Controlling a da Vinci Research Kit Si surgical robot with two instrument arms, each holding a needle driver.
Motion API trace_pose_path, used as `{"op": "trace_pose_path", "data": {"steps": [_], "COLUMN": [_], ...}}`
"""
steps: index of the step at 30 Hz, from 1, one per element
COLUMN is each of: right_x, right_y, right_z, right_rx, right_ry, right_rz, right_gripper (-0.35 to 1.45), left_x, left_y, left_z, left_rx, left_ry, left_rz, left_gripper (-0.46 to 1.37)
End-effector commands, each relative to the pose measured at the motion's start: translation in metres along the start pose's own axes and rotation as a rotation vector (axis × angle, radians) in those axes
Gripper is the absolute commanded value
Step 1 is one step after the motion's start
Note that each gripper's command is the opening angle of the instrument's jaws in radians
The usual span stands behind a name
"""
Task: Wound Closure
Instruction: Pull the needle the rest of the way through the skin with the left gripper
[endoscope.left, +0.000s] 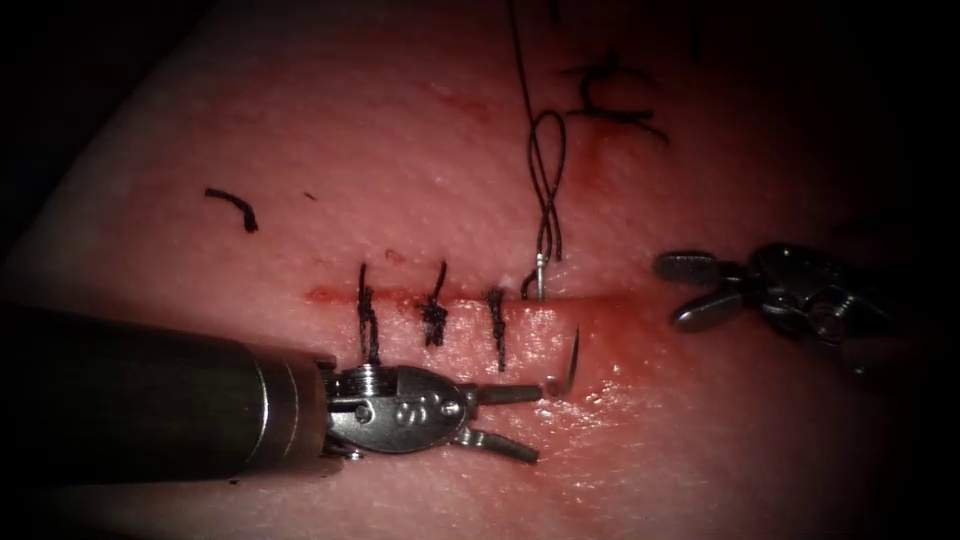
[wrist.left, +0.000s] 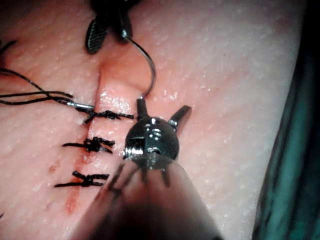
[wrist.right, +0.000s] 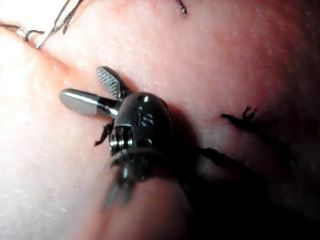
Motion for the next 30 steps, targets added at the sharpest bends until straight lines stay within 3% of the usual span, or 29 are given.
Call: {"op": "trace_pose_path", "data": {"steps": [1, 5, 10, 12, 15, 16, 19, 27, 30], "right_x": [-0.0006, -0.0018, -0.0029, -0.0030, -0.0030, -0.0030, -0.0031, -0.0032, -0.0032], "right_y": [0.0000, -0.0003, -0.0004, -0.0004, -0.0004, -0.0005, -0.0006, -0.0008, -0.0008], "right_z": [0.0002, 0.0005, 0.0009, 0.0012, 0.0015, 0.0016, 0.0016, 0.0017, 0.0018], "right_rx": [0.004, 0.007, 0.012, 0.012, 0.013, 0.012, 0.013, 0.013, 0.012], "right_ry": [-0.001, -0.004, -0.008, -0.008, -0.008, -0.008, -0.008, -0.008, -0.008], "right_rz": [-0.004, -0.014, -0.024, -0.025, -0.025, -0.025, -0.025, -0.025, -0.025], "right_gripper": [1.14, 1.12, 1.10, 1.10, 1.10, 1.10, 1.09, 1.09, 1.08], "left_x": [0.0002, 0.0005, 0.0011, 0.0015, 0.0016, 0.0016, 0.0014, 0.0008, 0.0011], "left_y": [-0.0001, -0.0004, -0.0009, -0.0011, -0.0011, -0.0010, -0.0012, -0.0016, -0.0018], "left_z": [0.0002, 0.0011, 0.0024, 0.0031, 0.0036, 0.0037, 0.0034, 0.0019, 0.0013], "left_rx": [0.009, 0.016, 0.030, 0.041, 0.049, 0.051, 0.049, 0.005, -0.024], "left_ry": [-0.001, -0.001, 0.007, 0.021, 0.031, 0.035, 0.040, 0.055, 0.103], "left_rz": [-0.004, -0.007, -0.013, -0.016, -0.011, -0.029, -0.069, -0.195, -0.297], "left_gripper": [0.89, 0.90, 0.78, 0.53, 0.34, 0.10, -0.35, -0.35, -0.35]}}
